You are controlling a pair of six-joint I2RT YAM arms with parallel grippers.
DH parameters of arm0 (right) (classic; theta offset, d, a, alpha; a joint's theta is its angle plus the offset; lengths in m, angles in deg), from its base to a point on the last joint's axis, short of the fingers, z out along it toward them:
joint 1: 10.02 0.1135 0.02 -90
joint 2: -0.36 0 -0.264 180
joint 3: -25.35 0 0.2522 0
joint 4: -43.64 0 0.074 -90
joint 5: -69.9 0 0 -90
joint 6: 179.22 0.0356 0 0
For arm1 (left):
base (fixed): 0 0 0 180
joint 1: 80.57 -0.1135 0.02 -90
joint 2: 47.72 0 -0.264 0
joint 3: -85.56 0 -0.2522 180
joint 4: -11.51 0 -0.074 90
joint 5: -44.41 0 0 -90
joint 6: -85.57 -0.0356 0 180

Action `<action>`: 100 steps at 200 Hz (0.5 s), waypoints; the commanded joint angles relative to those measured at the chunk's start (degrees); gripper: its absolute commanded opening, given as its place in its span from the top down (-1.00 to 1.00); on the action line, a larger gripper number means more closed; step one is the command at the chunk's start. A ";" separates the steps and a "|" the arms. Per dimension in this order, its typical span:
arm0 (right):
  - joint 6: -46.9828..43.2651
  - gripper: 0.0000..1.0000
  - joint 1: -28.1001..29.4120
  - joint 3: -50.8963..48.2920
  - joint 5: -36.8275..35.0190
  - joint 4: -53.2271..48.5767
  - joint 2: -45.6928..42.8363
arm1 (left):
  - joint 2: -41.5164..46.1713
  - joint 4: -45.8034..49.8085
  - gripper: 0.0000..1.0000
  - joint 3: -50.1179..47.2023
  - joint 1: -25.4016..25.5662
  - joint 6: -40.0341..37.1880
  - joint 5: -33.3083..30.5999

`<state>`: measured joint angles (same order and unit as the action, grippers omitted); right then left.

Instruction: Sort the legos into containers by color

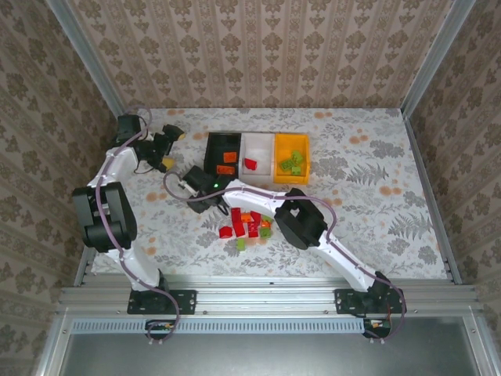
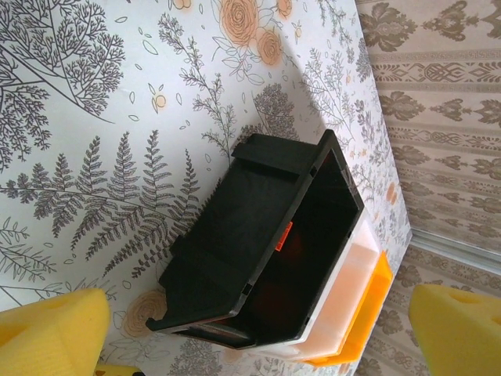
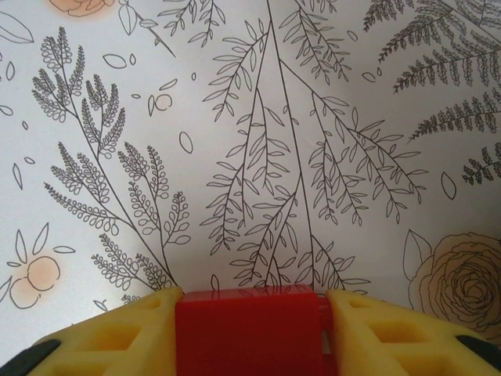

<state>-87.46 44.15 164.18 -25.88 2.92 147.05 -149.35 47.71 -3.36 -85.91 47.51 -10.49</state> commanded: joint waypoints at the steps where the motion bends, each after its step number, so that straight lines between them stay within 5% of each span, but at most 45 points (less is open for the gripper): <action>1: 0.67 0.11 0.06 -4.31 -2.39 0.10 -2.82 | 1.43 -0.90 -1.00 -0.59 -0.55 0.99 1.30; 100: 8.96 0.21 -5.37 -22.08 0.92 9.25 -22.55 | 2.57 -1.59 -1.00 -1.03 0.05 1.56 1.30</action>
<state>-82.54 42.36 145.10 -26.54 8.58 131.40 -149.33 47.47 -3.41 -85.91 48.12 -10.19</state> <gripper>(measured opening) 0.420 0.997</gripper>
